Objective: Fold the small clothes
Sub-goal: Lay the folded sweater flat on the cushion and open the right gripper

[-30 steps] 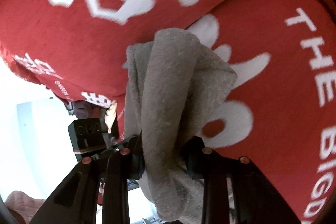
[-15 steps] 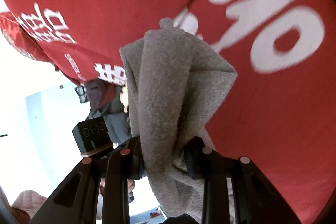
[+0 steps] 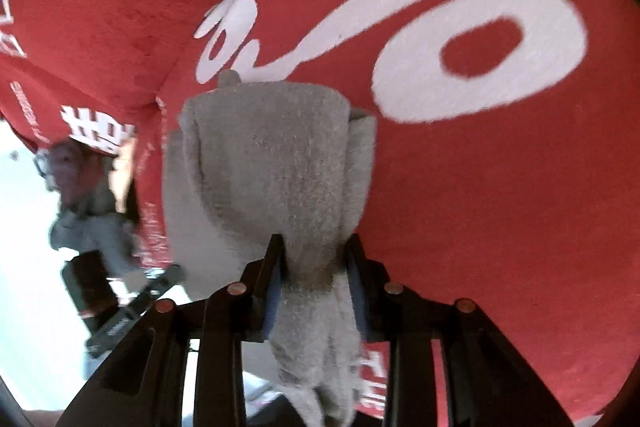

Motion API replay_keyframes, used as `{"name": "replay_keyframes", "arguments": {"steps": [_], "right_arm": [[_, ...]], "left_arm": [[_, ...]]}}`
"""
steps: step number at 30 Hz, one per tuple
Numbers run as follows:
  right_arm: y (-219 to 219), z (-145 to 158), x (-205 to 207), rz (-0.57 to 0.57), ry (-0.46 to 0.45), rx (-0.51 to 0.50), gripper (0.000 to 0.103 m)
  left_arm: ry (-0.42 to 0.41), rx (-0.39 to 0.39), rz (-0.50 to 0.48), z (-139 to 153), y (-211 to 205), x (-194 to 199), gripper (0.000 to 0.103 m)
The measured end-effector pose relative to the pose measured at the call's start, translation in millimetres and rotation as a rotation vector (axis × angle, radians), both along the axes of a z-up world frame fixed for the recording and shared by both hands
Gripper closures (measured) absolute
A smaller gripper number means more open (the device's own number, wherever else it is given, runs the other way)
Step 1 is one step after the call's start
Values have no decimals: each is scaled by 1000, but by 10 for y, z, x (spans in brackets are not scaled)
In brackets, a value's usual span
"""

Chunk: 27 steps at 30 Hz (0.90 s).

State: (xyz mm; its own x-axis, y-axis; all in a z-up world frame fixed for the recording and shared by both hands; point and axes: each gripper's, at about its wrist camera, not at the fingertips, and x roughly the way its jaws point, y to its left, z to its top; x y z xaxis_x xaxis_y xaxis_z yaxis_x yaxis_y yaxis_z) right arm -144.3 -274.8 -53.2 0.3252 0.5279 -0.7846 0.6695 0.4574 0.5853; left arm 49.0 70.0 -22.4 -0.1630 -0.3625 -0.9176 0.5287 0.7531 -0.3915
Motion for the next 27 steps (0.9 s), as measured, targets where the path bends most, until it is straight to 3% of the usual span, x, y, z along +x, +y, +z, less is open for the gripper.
{"name": "replay_keyframes", "arguments": {"steps": [2, 3, 4, 5, 8, 10, 13, 17, 20, 23, 27], "right_arm": [[-19, 101, -55, 12, 48, -90, 55], [-2, 174, -51, 16, 54, -122, 55], [24, 267, -50, 21, 50, -155, 55], [82, 420, -37, 33, 32, -194, 58], [255, 715, -114, 74, -39, -239, 77], [430, 886, -139, 110, -79, -255, 83], [744, 931, -189, 167, -101, -234, 83], [1076, 619, -279, 238, 7, -267, 84], [1074, 394, -471, 183, 68, -245, 92], [1029, 373, -632, 138, 85, -235, 97], [956, 504, -779, 114, 114, -256, 93]], "left_arm": [[-47, 31, -17, 58, -101, -74, 55], [-66, 49, -26, 87, -91, -90, 42], [-98, 72, -35, 125, -100, -114, 21], [-127, 77, -37, 163, -75, -121, 17], [-189, 100, -61, 265, -73, -185, 17], [-224, 115, -67, 316, -73, -224, 17], [-295, 156, -83, 389, -87, -302, 17], [-338, 178, -91, 464, -95, -390, 17], [-365, 211, -88, 515, -47, -417, 17], [-390, 235, -88, 573, 13, -438, 17], [-408, 263, -101, 658, 52, -464, 17]]}}
